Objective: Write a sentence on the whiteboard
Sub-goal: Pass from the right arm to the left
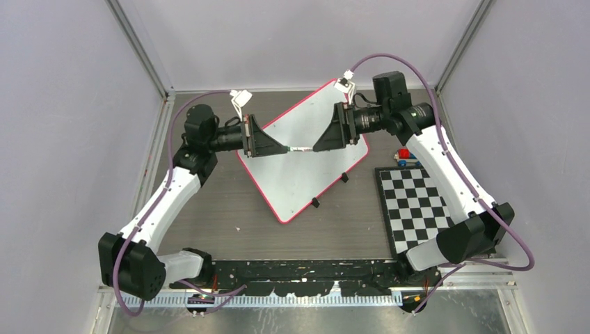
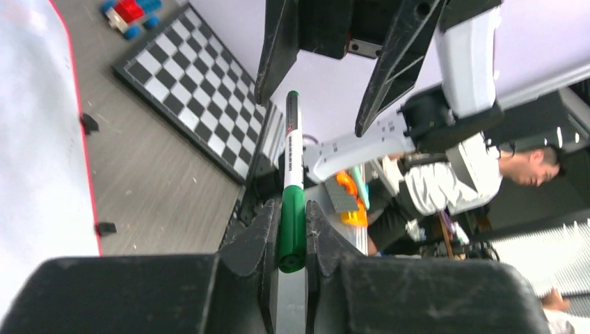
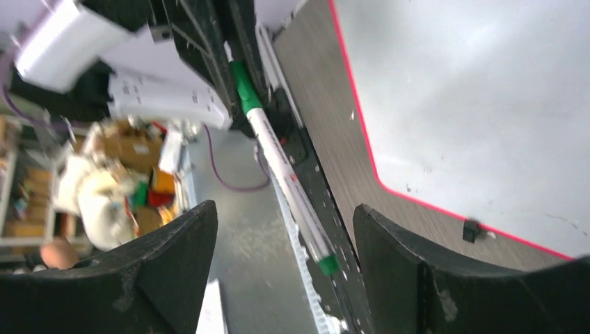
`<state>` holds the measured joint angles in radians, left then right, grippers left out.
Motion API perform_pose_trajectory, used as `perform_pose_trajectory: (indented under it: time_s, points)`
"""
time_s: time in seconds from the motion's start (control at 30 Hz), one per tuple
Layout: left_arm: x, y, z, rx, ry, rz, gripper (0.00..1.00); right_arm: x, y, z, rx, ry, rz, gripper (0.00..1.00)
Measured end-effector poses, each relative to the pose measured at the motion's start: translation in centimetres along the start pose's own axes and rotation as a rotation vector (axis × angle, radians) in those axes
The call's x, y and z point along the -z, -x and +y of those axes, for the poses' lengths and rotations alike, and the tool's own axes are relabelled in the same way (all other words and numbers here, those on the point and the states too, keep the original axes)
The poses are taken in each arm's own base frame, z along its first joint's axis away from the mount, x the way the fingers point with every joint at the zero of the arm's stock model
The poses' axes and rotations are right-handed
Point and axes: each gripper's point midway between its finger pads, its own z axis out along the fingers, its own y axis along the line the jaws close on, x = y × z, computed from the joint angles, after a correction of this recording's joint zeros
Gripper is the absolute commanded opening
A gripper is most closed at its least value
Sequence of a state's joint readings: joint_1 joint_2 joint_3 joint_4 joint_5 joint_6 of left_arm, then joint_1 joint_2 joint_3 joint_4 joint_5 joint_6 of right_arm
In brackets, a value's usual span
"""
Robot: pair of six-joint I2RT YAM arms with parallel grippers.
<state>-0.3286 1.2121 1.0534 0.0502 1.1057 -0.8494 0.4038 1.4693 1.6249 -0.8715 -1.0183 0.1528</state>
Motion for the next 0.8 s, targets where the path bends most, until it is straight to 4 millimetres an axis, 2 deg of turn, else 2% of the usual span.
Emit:
perform_pose_trajectory:
  time_s: [0.13,0.33,0.47,0.6,0.8]
  points:
    - [0.3,2.0,-0.1,0.021,-0.014,-0.094,0.00,0.1,2.4,-0.7,-0.091,0.026,-0.115,0.68]
    - [0.3,3.8,-1.2,0.014,-0.041,-0.169,0.00,-0.6,5.0,0.8,-0.191,0.163,-0.222,0.57]
    - [0.2,4.2,-1.3,0.022,-0.040,-0.190,0.00,-0.4,6.4,2.0,-0.219,0.224,-0.265,0.54]
    - [0.3,4.5,-1.6,0.018,-0.047,-0.204,0.00,-0.4,6.8,2.7,-0.211,0.242,-0.278,0.52]
    - [0.3,4.5,-1.7,0.021,-0.048,-0.202,0.00,-1.3,6.0,2.8,-0.209,0.220,-0.246,0.46]
